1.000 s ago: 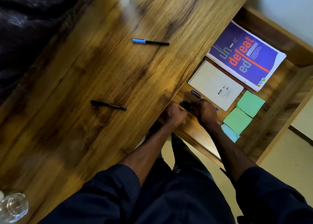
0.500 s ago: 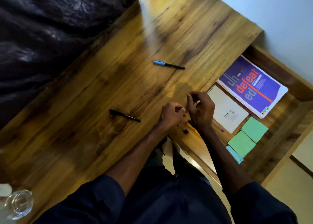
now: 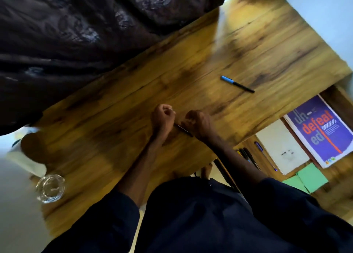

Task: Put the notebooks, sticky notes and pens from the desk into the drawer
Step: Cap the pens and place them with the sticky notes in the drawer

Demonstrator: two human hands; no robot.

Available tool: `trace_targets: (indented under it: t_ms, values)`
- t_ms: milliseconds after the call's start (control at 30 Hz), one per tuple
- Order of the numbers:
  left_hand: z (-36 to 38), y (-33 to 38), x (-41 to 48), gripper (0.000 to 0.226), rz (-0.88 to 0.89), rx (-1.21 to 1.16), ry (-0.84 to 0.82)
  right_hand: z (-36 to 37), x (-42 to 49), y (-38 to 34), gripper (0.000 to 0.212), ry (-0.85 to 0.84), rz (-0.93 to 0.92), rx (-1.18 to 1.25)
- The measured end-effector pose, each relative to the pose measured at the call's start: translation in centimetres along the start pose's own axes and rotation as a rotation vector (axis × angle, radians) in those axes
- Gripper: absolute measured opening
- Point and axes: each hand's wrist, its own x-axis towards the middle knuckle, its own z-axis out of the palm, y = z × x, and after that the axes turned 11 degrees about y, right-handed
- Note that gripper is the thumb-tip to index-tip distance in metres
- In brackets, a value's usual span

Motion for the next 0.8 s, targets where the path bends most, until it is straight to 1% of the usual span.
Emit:
trace_targets:
  t_ms: [67, 133, 233, 333, 433, 533, 600, 667, 700, 800]
  values:
    - [-0.6, -1.1, 0.5, 0.015, -0.058, -0.032, 0.022, 1.3, -0.2, -0.5, 0.035, -0.102, -0.008, -0.06]
    - [-0.7, -1.6, 0.6, 0.013, -0.088, -0.05, 0.043, 1.8, -0.1, -0.9, 0.031, -0.132, -0.021, -0.132]
    - [-0.9, -1.2, 0.1, 0.015, -0.08, -0.062, 0.087, 1.5, 0.5, -1.1, 0.021, -0.114, 0.008, -0.126]
    - [-0.5, -0.4, -0.6, 0.026, -0.02, -0.101, 0.146, 0.3, 1.4, -0.6, 0.011, -0.012, 0.125, 0.01]
    - [0.4, 0.8, -0.9, 0.04, -0.064, -0.189, 0.062, -1.6, 2.1, -0.3, 0.015, 0.108, 0.206, 0.125]
    - [1.7, 2.4, -0.9, 0.049, -0.126, -0.253, -0.088, -3.4, 1.9, -0.1, 0.016, 0.141, 0.196, 0.199]
    - [2.5, 3.8, -1.0, 0.042, -0.123, -0.314, -0.167, -4.2, 1.6, 0.3, 0.016, 0.153, 0.17, 0.21]
    - [3.1, 4.9, -1.1, 0.026, -0.104, -0.363, -0.2, -5.0, 1.4, 0.9, 0.017, 0.131, 0.158, 0.227]
    - [3.4, 5.4, -1.2, 0.024, -0.092, -0.367, -0.213, -5.4, 1.3, 1.3, 0.017, 0.11, 0.148, 0.231]
    - [4.0, 6.5, -1.3, 0.032, -0.086, -0.342, -0.246, -6.6, 1.3, 2.6, 0.02, 0.067, 0.156, 0.282]
